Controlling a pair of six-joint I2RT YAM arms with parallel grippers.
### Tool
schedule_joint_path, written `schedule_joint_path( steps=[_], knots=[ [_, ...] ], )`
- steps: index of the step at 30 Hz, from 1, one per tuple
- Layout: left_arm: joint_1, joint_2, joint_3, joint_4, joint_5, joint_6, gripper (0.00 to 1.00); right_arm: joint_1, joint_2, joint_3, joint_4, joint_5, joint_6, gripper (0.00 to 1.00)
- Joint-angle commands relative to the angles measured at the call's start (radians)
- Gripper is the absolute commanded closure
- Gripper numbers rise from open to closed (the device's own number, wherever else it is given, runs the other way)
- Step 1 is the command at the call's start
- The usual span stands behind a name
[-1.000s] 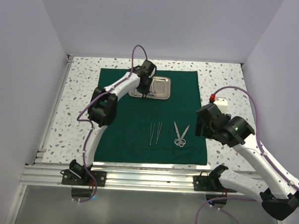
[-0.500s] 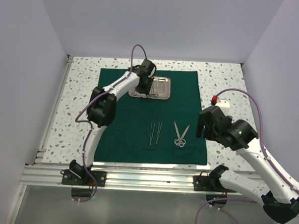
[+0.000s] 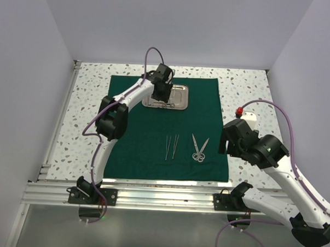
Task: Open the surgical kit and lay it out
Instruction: Pick up the medical item from the container.
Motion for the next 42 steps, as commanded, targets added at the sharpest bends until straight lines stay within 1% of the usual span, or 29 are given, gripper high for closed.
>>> schedule_joint_path(
  steps=[1,8,10,11,15,22,31,33,34,36,37,39,40,42],
  knots=[
    [-0.020,-0.004,0.035,0.035,0.012,-0.013,0.52,-0.003,-0.005,0.000,-0.023,0.011,0.017,0.23],
    [-0.040,0.041,0.036,0.003,-0.040,-0.025,0.53,-0.001,-0.014,-0.002,-0.028,0.014,0.025,0.23],
    [-0.048,0.048,0.026,-0.009,-0.077,-0.023,0.53,-0.001,-0.016,-0.003,-0.030,0.014,0.026,0.23],
    [-0.051,0.048,0.021,-0.014,-0.117,-0.023,0.52,-0.003,-0.016,-0.003,-0.030,0.014,0.026,0.23],
    [-0.052,0.047,-0.004,-0.022,-0.178,-0.039,0.47,-0.003,-0.013,-0.005,-0.028,0.016,0.028,0.23],
    [-0.052,0.070,-0.013,-0.017,-0.181,-0.042,0.46,-0.003,-0.014,-0.006,-0.025,0.013,0.025,0.23],
    [-0.057,0.130,0.025,-0.014,-0.142,-0.049,0.50,-0.003,-0.008,-0.008,-0.020,0.010,0.018,0.23],
    [-0.060,0.140,0.029,-0.014,-0.132,-0.051,0.53,-0.003,-0.008,-0.008,-0.022,0.011,0.018,0.23],
    [-0.061,0.144,0.027,-0.014,-0.132,-0.051,0.58,-0.003,-0.008,-0.008,-0.022,0.011,0.018,0.23],
    [-0.068,0.150,0.025,-0.017,-0.129,-0.051,0.63,-0.001,-0.008,-0.006,-0.020,0.011,0.017,0.23],
    [-0.069,0.154,0.025,-0.019,-0.131,-0.049,0.68,-0.003,-0.008,-0.006,-0.020,0.011,0.018,0.23],
    [-0.072,0.159,0.018,-0.023,-0.131,-0.048,0.74,-0.001,-0.008,-0.006,-0.019,0.013,0.018,0.23],
    [-0.074,0.159,0.013,-0.023,-0.129,-0.048,0.81,-0.001,-0.008,-0.006,-0.019,0.011,0.020,0.23],
    [-0.074,0.153,-0.005,-0.020,-0.126,-0.049,0.87,-0.003,-0.011,-0.008,-0.020,0.011,0.020,0.23]
  ],
)
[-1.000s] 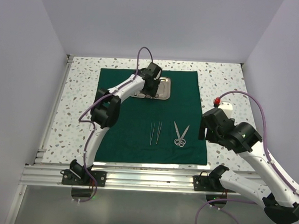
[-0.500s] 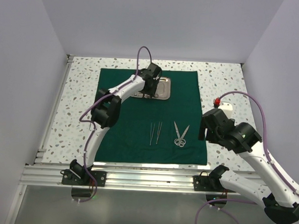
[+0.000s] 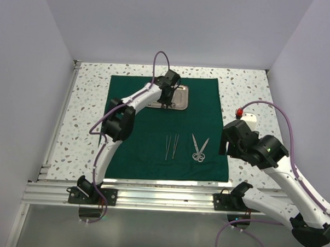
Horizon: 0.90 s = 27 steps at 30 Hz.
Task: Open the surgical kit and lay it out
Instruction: Pick up the medical item from the container.
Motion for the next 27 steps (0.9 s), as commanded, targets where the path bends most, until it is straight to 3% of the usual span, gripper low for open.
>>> schedule_joint_path(
  steps=[1,5,17,27],
  knots=[
    [-0.007,0.072,-0.045,-0.035,0.029,-0.007,0.92,-0.001,-0.007,0.002,-0.003,0.010,0.011,0.23],
    [-0.007,0.041,-0.053,-0.036,0.027,-0.003,1.00,-0.003,-0.012,0.003,-0.003,0.011,0.011,0.23],
    [-0.001,-0.060,0.055,-0.101,0.013,0.004,1.00,-0.001,-0.032,0.010,0.000,0.010,0.009,0.23],
    [-0.001,-0.160,0.055,-0.117,0.023,-0.030,1.00,-0.001,-0.056,0.013,0.000,0.002,0.003,0.23]
  ],
)
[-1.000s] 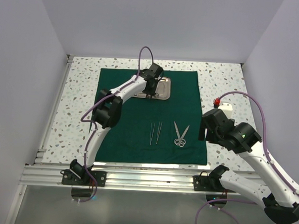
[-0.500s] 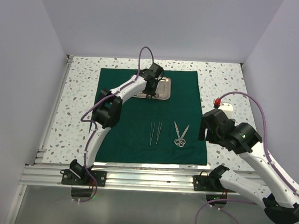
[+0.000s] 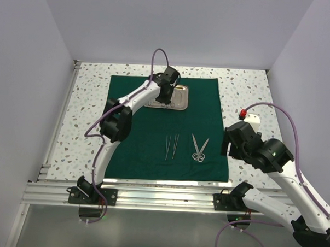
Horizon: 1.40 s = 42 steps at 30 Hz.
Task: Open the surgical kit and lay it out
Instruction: Pick up the medical item from the container, then place the medical item in the surgical kit.
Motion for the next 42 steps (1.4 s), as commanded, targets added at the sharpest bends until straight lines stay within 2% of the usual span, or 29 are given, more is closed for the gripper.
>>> schedule_joint_path(
  steps=[1,6,9,12,17,21,28,29,30,31,32,35,37,38,42],
  knots=[
    [-0.001,-0.125,0.029,-0.018,0.017,-0.031,1.00,-0.003,-0.017,0.013,0.001,0.001,0.002,0.23],
    [-0.011,-0.188,-0.050,-0.002,0.038,-0.071,1.00,-0.003,-0.035,0.016,-0.008,-0.001,-0.004,0.23],
    [-0.062,-0.246,-0.147,0.027,0.035,-0.114,1.00,-0.003,-0.043,0.020,-0.011,-0.001,-0.010,0.23],
    [-0.163,-0.292,-0.236,0.021,-0.035,-0.186,1.00,-0.003,-0.046,0.031,-0.017,0.005,-0.016,0.23],
    [-0.330,-0.386,-0.440,0.097,-0.040,-0.394,1.00,-0.003,-0.049,0.051,-0.022,0.007,-0.021,0.23],
    [-0.448,-0.384,-0.489,0.114,-0.058,-0.523,1.00,-0.001,-0.054,0.048,-0.034,0.001,-0.023,0.23],
    [-0.553,-0.323,-0.463,0.156,-0.002,-0.565,1.00,-0.003,-0.069,0.022,-0.037,-0.022,-0.023,0.23],
    [-0.559,-0.318,-0.460,0.156,0.005,-0.566,0.98,-0.003,-0.072,0.020,-0.037,-0.024,-0.021,0.24],
    [-0.568,-0.311,-0.457,0.156,0.015,-0.568,0.91,-0.003,-0.075,0.020,-0.037,-0.022,-0.023,0.24],
    [-0.571,-0.308,-0.454,0.156,0.017,-0.568,0.82,-0.001,-0.075,0.022,-0.040,-0.022,-0.021,0.24],
    [-0.571,-0.306,-0.446,0.153,0.018,-0.568,0.69,-0.003,-0.077,0.022,-0.042,-0.018,-0.021,0.24],
    [-0.571,-0.305,-0.399,0.112,0.002,-0.551,0.55,-0.003,-0.080,0.031,-0.048,-0.005,-0.015,0.24],
    [-0.564,-0.302,-0.332,0.058,-0.030,-0.517,0.50,-0.003,-0.081,0.042,-0.056,0.009,-0.012,0.24],
    [-0.557,-0.298,-0.305,0.038,-0.043,-0.504,0.45,-0.001,-0.083,0.048,-0.056,0.015,-0.012,0.24],
    [-0.449,-0.279,-0.213,0.007,-0.032,-0.390,0.44,-0.003,-0.084,0.074,-0.076,0.039,0.010,0.23]
  ],
)
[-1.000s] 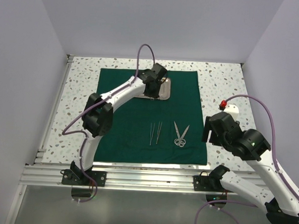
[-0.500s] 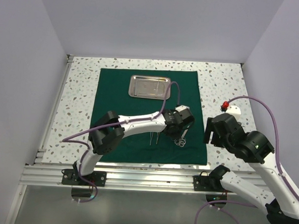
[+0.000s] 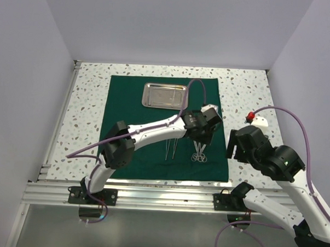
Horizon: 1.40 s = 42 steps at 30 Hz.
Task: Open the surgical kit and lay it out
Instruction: Place the medical item in the surgical kit, then pick up the medical item from the container.
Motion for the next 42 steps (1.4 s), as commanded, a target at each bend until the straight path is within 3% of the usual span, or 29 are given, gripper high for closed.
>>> schedule_joint_path(
  steps=[1,10,15,24,33,36,42],
  knots=[
    [0.116,0.013,0.111,-0.030,-0.029,0.133,0.45,-0.003,-0.014,0.060,-0.033,0.051,0.022,0.23],
    [0.392,0.205,0.384,-0.012,-0.049,0.365,0.45,-0.003,0.050,0.072,-0.027,0.064,0.049,0.22],
    [0.486,0.282,0.401,0.085,-0.053,0.399,0.44,-0.003,0.146,0.169,-0.117,0.113,0.052,0.23],
    [0.546,0.392,0.446,0.282,0.042,0.396,0.44,-0.003,0.242,0.247,-0.182,0.111,0.072,0.23],
    [0.546,0.509,0.510,0.286,0.030,0.378,0.41,-0.003,0.287,0.325,-0.251,0.148,0.094,0.23],
    [0.549,0.539,0.515,0.238,-0.006,0.367,0.45,-0.001,0.287,0.330,-0.252,0.140,0.095,0.23],
    [0.555,0.546,0.473,0.192,-0.012,0.368,0.81,-0.001,0.299,0.322,-0.243,0.127,0.094,0.23]
  ],
)
